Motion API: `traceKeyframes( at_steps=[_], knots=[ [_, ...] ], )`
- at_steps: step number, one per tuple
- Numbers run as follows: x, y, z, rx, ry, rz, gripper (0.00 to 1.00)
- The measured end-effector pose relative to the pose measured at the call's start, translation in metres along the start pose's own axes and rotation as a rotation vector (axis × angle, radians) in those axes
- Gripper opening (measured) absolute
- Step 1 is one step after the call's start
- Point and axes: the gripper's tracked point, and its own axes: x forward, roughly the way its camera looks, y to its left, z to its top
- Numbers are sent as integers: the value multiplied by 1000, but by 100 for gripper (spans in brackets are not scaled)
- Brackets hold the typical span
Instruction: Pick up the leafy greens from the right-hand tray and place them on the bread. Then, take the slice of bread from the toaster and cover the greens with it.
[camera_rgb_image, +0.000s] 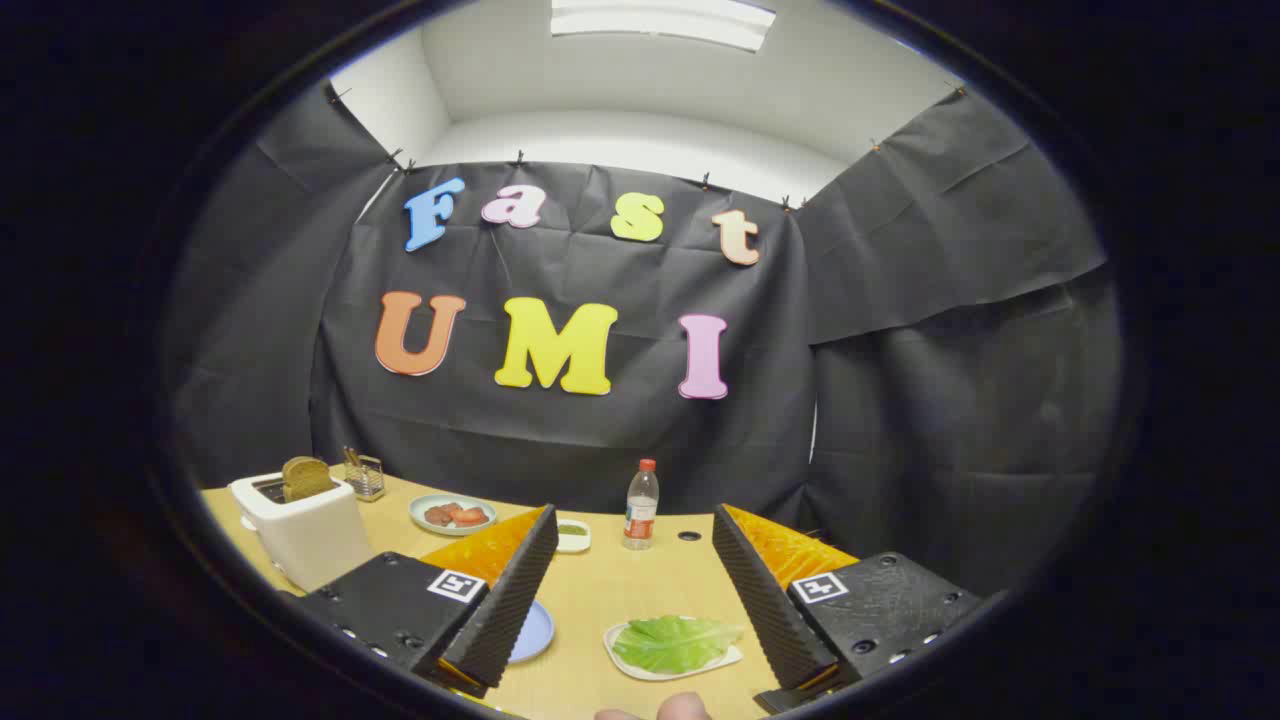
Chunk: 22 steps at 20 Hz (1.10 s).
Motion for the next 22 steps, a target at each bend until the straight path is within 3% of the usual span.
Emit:
traceKeyframes(
  at_steps=[22],
  knots=[
    [-1, -5, -5, 3, 12, 13, 95]
  ],
)
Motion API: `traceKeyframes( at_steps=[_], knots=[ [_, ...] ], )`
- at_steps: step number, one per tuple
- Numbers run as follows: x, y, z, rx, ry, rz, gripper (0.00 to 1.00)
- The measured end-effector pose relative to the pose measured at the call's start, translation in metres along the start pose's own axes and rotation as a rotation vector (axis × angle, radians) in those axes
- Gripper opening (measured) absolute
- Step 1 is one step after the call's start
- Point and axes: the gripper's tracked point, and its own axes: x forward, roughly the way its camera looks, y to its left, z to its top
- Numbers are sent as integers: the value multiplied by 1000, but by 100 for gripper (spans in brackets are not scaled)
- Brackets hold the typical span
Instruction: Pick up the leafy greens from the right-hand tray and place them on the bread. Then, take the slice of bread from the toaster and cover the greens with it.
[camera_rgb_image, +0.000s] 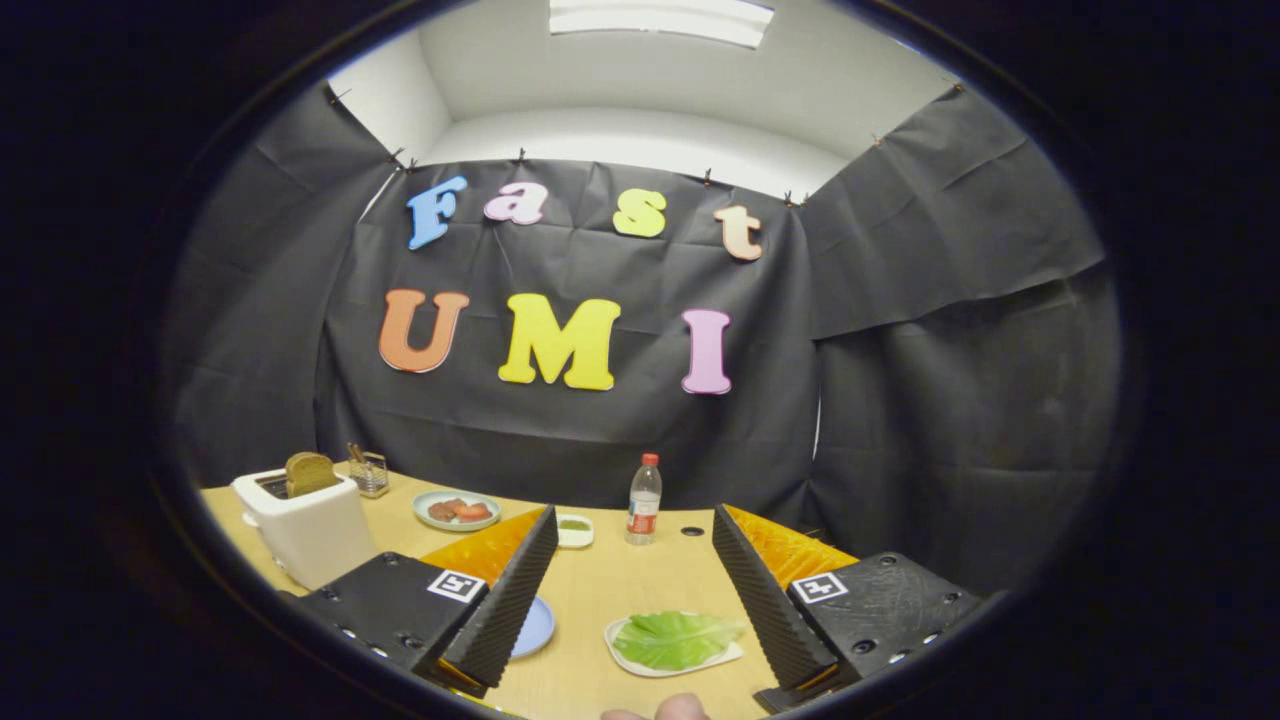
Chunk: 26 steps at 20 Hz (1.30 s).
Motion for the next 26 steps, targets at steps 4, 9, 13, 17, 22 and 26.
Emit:
traceKeyframes(
  at_steps=[4, 9, 13, 17, 22, 26],
  knots=[
    [1, -15, -3, 6, -1, -20, 95],
    [4, -48, -11, 0, 10, -63, 95],
    [10, -68, -29, 11, 46, -56, 95],
    [25, -91, -67, 50, 132, -42, 95],
    [54, -103, -125, 183, 319, 16, 95],
    [78, -109, -170, 329, 467, 43, 96]
  ],
)
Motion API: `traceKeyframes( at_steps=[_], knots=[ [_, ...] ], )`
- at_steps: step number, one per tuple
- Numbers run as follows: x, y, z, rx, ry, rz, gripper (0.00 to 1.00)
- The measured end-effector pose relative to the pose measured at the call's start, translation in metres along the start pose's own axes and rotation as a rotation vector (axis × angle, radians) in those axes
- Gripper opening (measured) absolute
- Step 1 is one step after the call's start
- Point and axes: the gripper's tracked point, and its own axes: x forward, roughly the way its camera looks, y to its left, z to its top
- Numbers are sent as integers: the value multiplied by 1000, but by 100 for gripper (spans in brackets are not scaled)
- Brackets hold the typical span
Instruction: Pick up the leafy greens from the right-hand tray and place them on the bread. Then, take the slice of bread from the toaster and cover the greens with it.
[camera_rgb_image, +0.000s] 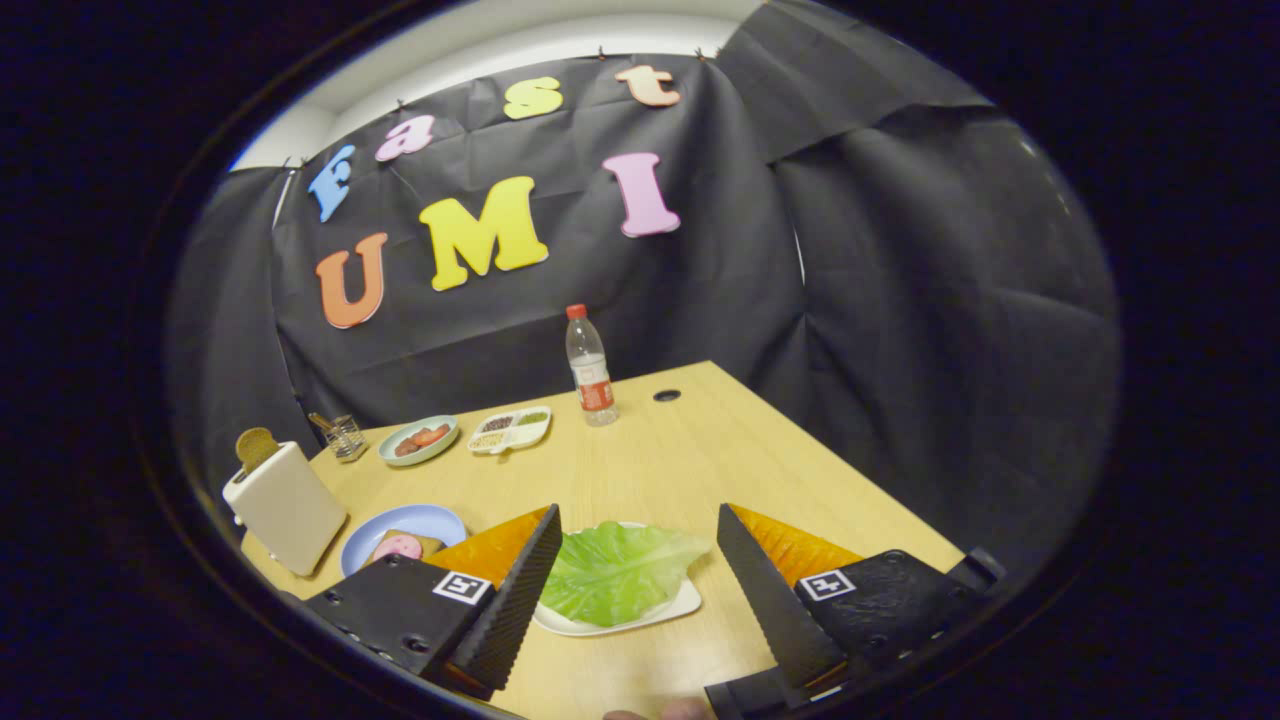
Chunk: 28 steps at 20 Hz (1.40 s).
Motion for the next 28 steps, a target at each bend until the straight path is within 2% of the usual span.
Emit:
traceKeyframes(
  at_steps=[8, 17, 19, 20, 23, 24, 28],
  knots=[
    [51, -18, -36, 234, 178, 11, 96],
    [79, -25, -48, 408, 238, 19, 96],
    [79, -25, -45, 433, 239, 21, 89],
    [80, -26, -45, 430, 241, 21, 89],
    [89, -25, -50, 420, 261, 20, 68],
    [89, -28, -51, 411, 268, 12, 69],
    [90, -34, -51, 394, 269, -7, 12]
  ],
)
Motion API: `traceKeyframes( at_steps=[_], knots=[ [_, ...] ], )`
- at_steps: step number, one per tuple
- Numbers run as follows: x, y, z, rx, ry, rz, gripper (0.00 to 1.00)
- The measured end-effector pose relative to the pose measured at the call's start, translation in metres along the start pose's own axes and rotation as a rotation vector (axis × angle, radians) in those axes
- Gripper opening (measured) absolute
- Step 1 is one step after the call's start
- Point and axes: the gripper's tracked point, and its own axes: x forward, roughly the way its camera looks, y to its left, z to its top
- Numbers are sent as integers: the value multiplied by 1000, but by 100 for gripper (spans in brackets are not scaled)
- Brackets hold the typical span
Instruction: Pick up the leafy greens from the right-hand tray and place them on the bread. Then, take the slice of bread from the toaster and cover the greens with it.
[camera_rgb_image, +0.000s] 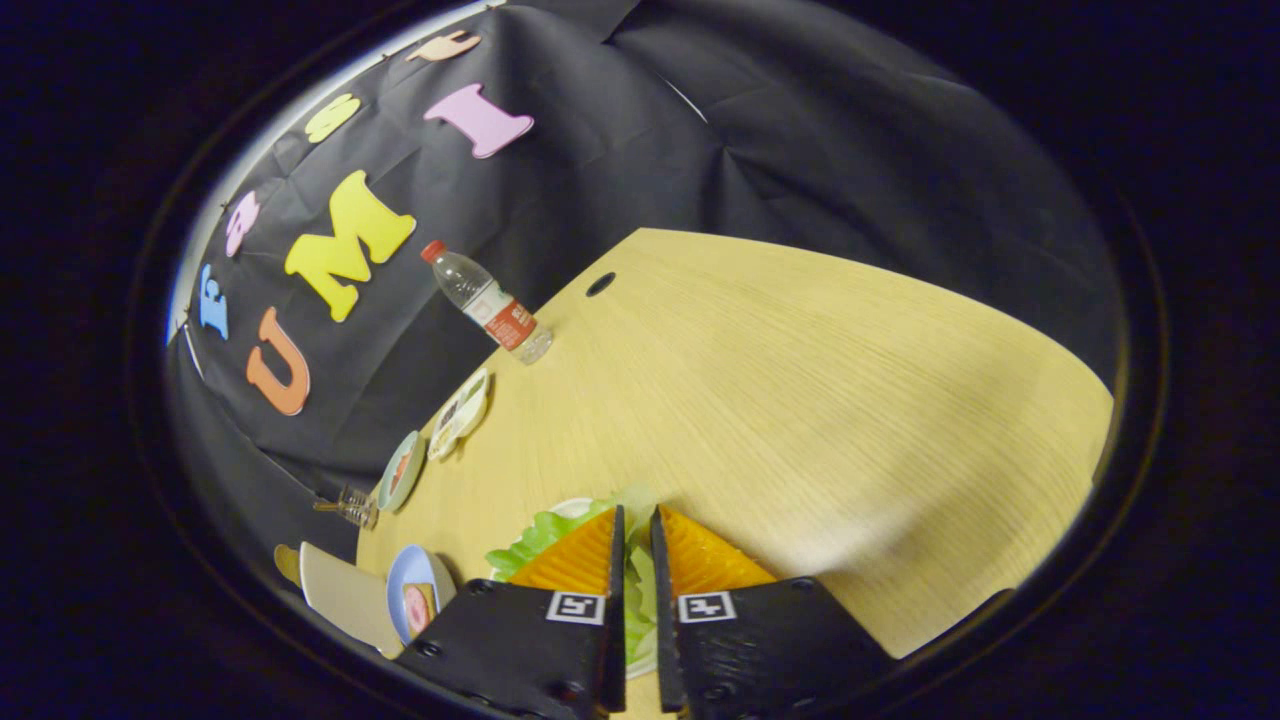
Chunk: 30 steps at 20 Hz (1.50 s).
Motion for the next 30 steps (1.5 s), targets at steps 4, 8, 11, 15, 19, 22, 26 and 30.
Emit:
traceKeyframes(
  at_steps=[4, 8, 11, 15, 19, 22, 26, 30],
  knots=[
    [-5, 5, 18, -97, -60, 1, 6],
    [-16, 22, 18, -85, -87, 61, 0],
    [-39, 48, 21, -80, -119, 122, 0],
    [-75, 98, 22, -88, -186, 204, 0],
    [-108, 161, 7, -114, -237, 295, 0],
    [-119, 211, -15, -128, -253, 361, 0],
    [-106, 272, -63, -128, -232, 422, 0],
    [-80, 318, -112, -99, -177, 465, 0]
  ],
)
